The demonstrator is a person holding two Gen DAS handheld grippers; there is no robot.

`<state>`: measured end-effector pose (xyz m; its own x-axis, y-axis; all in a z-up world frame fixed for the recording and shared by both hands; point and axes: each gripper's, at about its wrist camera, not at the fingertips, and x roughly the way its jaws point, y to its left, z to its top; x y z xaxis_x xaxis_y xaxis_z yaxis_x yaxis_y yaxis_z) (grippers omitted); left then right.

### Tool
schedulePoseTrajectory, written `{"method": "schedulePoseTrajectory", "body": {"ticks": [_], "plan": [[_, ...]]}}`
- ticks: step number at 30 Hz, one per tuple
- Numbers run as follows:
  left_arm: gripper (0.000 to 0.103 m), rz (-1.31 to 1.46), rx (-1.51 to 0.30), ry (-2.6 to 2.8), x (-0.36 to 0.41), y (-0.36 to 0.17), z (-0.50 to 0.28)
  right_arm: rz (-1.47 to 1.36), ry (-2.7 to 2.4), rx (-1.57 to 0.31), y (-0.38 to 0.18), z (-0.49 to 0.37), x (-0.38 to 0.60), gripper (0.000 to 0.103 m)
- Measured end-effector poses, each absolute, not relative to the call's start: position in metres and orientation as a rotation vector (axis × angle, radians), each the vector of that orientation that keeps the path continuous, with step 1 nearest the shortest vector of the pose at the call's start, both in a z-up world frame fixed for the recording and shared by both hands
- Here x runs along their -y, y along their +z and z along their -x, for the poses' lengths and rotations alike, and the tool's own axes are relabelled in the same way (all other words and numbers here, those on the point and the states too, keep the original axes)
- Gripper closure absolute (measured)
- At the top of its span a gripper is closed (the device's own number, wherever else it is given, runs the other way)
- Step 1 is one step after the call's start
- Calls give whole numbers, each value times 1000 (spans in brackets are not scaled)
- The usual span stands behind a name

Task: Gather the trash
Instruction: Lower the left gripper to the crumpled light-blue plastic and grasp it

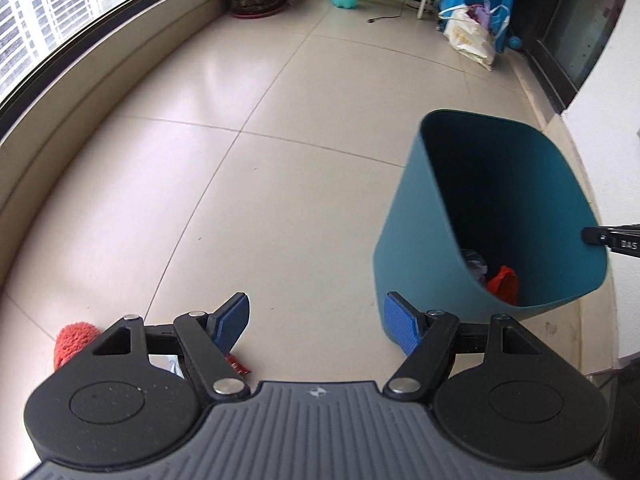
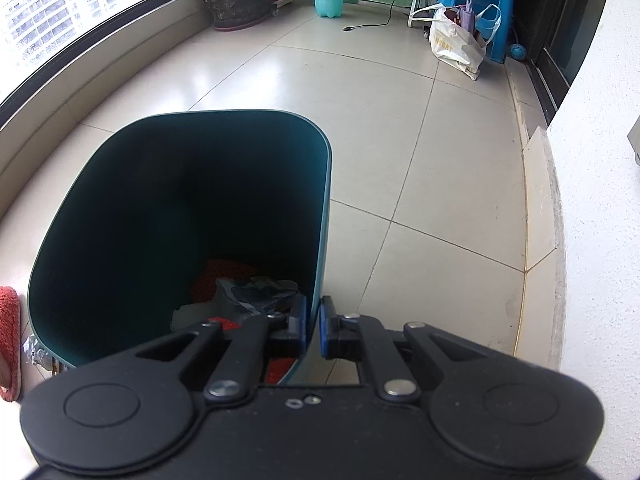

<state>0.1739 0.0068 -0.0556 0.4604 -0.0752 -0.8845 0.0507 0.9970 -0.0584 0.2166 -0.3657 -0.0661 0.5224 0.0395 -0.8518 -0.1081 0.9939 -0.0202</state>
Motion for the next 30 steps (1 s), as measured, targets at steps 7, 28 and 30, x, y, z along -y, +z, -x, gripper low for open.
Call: {"method": "schedulePoseTrajectory", "body": {"ticks": [7,28,30], "plan": [[29,133,-1161,67,-59,-106,-181,72,89,-1018,-65,-217,366,97],[31,168,-1539,281,-162,-301,-219,161,95,-1037,-70,-213,352,94],[31,211,-1530,294,-172,-312,-225,170,94,-1044,-72,-214,350,94]]}}
